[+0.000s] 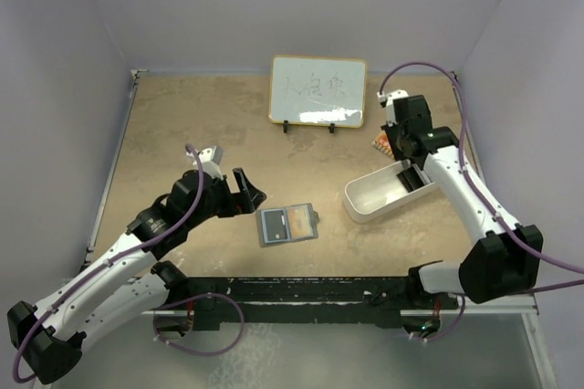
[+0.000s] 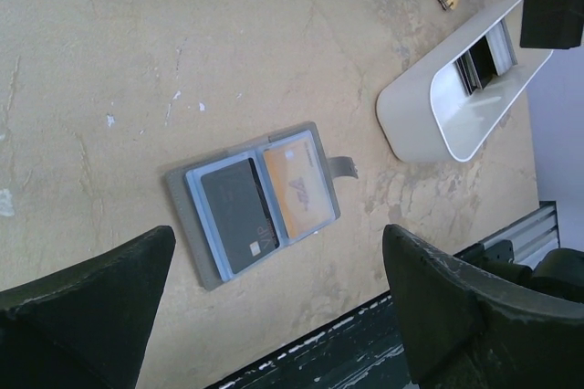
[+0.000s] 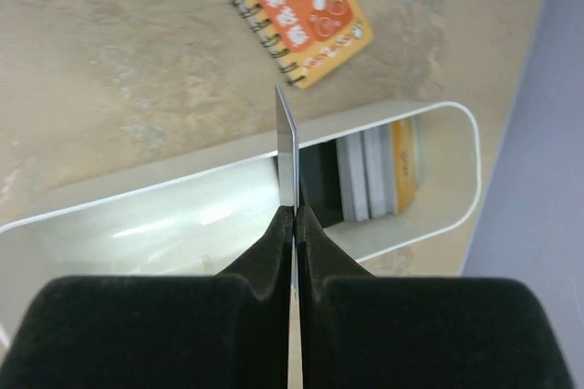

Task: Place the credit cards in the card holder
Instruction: Pick up the credit card from the storage box.

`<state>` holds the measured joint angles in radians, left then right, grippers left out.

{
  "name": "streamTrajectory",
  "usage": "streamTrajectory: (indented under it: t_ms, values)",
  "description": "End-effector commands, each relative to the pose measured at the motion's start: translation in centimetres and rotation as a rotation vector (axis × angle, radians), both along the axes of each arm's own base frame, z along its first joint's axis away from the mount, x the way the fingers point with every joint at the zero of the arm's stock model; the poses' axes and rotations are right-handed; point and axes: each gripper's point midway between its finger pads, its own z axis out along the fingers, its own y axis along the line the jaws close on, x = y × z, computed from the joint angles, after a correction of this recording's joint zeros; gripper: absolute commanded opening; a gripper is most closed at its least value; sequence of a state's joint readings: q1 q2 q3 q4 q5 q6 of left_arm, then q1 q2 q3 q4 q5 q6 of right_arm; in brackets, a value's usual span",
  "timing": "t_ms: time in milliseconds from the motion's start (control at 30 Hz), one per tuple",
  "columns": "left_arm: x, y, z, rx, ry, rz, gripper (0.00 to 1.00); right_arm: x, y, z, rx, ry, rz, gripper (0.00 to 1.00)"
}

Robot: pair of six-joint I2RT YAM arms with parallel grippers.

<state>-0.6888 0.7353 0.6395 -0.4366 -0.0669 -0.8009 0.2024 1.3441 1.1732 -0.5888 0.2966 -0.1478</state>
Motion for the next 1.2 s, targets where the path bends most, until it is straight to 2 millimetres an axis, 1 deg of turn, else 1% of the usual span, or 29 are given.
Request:
streamTrajectory:
  t_ms: [0, 67, 100, 167, 233, 333, 433, 500, 600, 733, 900, 967, 1067, 1167]
  values:
    - [0.8, -1.1, 2.8, -0.084, -0.067, -0.004, 0.92, -1.8, 2.1, 0.2, 0.035, 0.013, 0.002, 0.0]
    - [0.8, -1.3, 2.9, -0.101, -0.065, -0.004, 0.92, -2.0, 1.0, -0.1, -0.018, -0.007, -0.013, 0.0]
    - [0.9, -1.4, 3.0, -0.11, -0.063, -0.005, 0.92, -2.4, 0.5, -0.2, -0.037, 0.0, -0.032, 0.0]
    - [0.7, -1.6, 2.9, -0.122, -0.053, -0.008, 0.91, -2.9, 0.0, -0.1, -0.054, 0.004, -0.045, 0.0]
    - [0.6, -1.6, 2.7, -0.127, -0.045, -0.01, 0.91, -2.9, -0.7, 0.0, -0.096, -0.003, -0.052, 0.0]
    - [0.3, -1.6, 2.5, -0.131, -0.038, -0.015, 0.91, -3.1, -1.9, -1.0, -0.166, 0.028, -0.066, 0.0]
    - [0.2, -1.6, 2.4, -0.125, -0.039, -0.021, 0.91, -3.1, -3.0, -2.3, -0.189, 0.059, -0.089, 0.0]
    - [0.2, -1.6, 2.5, -0.118, -0.04, -0.03, 0.91, -2.9, -4.4, -2.6, -0.221, 0.066, -0.128, 0.0]
    - [0.1, -1.6, 2.5, -0.098, -0.042, -0.041, 0.91, -2.3, -6.2, -2.0, -0.251, 0.055, -0.183, 0.0]
    - [0.1, -1.4, 2.5, -0.08, -0.046, -0.045, 0.91, -1.0, -6.4, -1.2, -0.259, 0.003, -0.166, 0.0]
    - [0.3, -1.0, 2.4, -0.055, -0.056, -0.034, 0.91, -0.3, -8.2, -1.5, -0.316, 0.011, -0.175, 0.0]
    - [0.4, -0.8, 2.4, -0.047, -0.063, -0.03, 0.91, -0.3, -8.9, -1.9, -0.339, 0.019, -0.17, 0.0]
    - [0.6, -0.9, 2.4, -0.041, -0.067, -0.029, 0.92, -0.2, -9.5, -3.0, -0.346, 0.028, -0.16, 0.0]
    - [0.9, -1.2, 2.1, -0.028, -0.055, -0.038, 0.92, 0.3, -9.5, -4.3, -0.332, 0.05, -0.133, 0.0]
